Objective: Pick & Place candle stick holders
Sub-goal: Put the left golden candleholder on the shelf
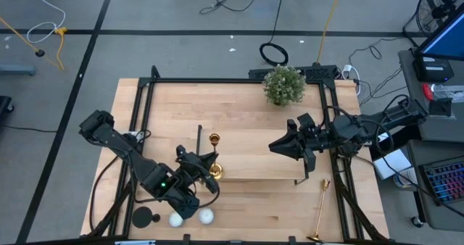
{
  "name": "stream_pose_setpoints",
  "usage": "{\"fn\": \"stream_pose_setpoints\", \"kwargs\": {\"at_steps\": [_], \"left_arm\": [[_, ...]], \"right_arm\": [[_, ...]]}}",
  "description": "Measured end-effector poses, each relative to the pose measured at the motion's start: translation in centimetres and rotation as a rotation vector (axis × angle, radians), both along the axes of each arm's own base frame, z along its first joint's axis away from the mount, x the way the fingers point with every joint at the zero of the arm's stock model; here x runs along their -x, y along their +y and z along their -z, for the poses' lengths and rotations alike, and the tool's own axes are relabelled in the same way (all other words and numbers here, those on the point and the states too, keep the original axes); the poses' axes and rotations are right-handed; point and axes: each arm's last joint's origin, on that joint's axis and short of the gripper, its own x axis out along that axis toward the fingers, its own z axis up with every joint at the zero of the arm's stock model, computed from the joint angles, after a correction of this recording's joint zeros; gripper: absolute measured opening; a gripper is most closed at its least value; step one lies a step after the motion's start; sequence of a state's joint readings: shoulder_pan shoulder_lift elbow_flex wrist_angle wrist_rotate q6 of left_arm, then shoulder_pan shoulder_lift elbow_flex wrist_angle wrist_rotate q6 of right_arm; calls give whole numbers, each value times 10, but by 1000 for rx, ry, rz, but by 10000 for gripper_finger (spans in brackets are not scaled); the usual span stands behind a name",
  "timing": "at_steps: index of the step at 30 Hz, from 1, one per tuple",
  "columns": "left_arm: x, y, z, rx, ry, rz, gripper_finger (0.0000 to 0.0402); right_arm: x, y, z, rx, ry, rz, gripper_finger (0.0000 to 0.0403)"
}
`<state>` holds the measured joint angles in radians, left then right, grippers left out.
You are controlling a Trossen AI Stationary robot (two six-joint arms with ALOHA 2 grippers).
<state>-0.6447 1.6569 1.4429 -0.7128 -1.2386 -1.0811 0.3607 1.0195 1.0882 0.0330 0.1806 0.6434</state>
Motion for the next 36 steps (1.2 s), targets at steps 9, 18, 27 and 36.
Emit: {"fn": "stream_pose_setpoints", "kwargs": {"at_steps": [9, 18, 27, 36], "left_arm": [[-1, 1, 0, 14, 6, 5, 48], [-1, 0, 1, 23, 17, 17, 26], [0, 2, 2, 10, 34, 14, 17], [-4, 10, 2, 33, 45, -5, 17]], "right_arm": [[0, 0, 0, 0, 0, 0, 61], [0, 0, 0, 0, 0, 0, 61], [0, 0, 0, 1, 0, 0, 61], [0, 0, 1, 7, 8, 0, 61]]}}
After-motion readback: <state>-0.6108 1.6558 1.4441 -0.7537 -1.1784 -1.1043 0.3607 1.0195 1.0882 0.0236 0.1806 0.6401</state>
